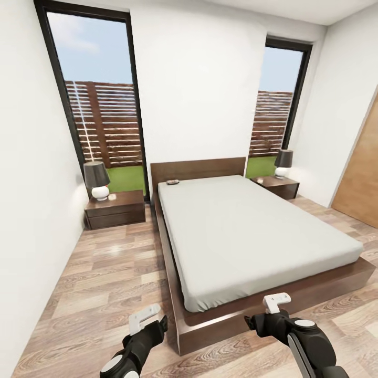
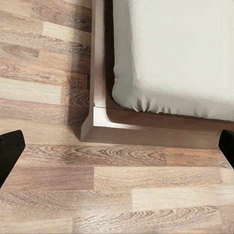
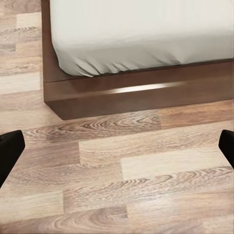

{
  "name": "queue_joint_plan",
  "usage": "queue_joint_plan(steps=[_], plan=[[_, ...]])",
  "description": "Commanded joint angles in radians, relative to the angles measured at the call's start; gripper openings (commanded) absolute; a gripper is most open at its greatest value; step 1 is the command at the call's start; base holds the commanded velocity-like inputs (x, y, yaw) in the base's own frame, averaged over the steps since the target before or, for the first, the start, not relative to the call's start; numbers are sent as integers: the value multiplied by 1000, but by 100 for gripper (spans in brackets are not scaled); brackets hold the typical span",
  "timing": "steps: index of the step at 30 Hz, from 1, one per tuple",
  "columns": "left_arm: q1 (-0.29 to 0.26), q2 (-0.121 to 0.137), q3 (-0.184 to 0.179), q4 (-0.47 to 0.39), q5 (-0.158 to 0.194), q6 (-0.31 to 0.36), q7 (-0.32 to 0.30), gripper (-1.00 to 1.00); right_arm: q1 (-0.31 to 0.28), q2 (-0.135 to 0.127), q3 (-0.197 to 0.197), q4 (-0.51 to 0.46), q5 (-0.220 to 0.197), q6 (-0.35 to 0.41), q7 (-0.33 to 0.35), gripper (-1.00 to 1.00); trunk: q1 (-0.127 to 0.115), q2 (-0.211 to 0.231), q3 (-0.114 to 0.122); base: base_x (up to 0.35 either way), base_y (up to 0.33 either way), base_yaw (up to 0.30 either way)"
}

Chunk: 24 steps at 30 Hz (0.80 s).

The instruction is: In the bedroom, move the book from the bed onto either nightstand, and place the two sandals side by side next to the bed.

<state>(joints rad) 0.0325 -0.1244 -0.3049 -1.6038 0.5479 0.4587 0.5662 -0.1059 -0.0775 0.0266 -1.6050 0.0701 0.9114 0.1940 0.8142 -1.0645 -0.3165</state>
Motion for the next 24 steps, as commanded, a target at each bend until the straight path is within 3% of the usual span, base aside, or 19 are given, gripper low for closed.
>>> queue_joint_plan(steps=[1,24], plan=[[0,0,0,-1,9,2,8,100,-1,-1,1,-1,8,4,6,100,-4,6,2,0,0,1],[-1,0,19,0,10,4,8,100,0,0,-17,-1,9,4,6,100,-92,167,74,0,0,0]])
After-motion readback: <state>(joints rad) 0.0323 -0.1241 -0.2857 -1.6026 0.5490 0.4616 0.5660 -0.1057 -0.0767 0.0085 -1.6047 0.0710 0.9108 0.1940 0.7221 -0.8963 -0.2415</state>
